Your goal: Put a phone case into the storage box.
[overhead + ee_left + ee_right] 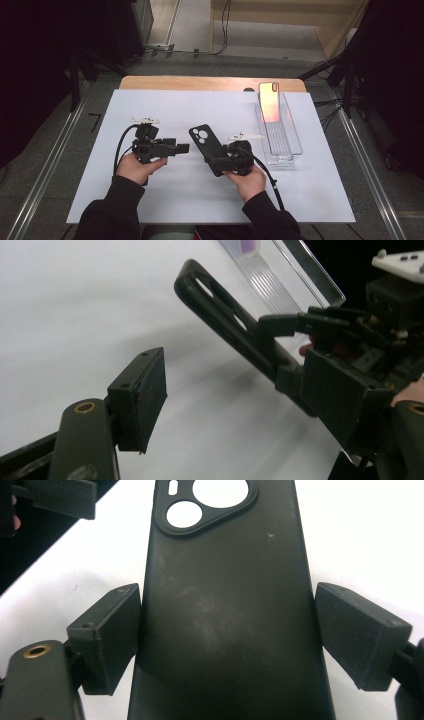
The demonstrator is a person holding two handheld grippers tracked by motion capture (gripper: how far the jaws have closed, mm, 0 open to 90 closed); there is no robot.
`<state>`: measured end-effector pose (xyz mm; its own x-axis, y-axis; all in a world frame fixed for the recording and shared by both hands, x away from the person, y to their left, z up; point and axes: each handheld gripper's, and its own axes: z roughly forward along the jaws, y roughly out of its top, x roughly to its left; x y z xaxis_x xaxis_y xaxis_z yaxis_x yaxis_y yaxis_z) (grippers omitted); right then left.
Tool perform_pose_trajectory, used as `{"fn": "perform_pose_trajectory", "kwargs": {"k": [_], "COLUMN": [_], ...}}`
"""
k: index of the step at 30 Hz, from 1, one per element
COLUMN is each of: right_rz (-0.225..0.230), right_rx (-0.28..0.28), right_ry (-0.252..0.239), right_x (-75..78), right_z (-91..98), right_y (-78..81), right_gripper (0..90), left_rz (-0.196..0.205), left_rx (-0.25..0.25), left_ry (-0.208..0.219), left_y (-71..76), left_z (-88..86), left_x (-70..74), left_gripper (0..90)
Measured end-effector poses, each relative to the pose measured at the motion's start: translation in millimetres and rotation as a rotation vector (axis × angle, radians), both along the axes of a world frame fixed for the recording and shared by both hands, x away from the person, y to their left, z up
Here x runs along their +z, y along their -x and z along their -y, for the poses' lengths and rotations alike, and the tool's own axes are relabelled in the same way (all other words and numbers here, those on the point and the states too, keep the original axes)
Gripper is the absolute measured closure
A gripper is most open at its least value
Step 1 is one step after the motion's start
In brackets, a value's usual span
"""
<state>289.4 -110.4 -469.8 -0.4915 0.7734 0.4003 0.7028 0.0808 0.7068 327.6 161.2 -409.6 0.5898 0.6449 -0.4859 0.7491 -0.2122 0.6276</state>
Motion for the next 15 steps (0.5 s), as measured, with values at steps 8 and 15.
{"fn": "perform_pose_trajectory", "kwargs": {"k": [8, 15], "right_rz": [0.042, 0.014], "right_rx": [-0.029, -0.045], "right_ry": [-0.022, -0.099], "right_x": [1.8, -0.4], "right_z": [-10.0, -14.0], "right_y": [4.1, 4.7], "right_gripper": [13.1, 13.0], "left_rz": [0.003, -0.03], "left_rx": [0.041, 0.056], "left_ry": [-0.011, -0.001], "left_y": [-10.4, -17.5], "left_z": [12.2, 21.9], "left_x": [2.7, -1.8], "left_gripper": [26.5, 26.7]}}
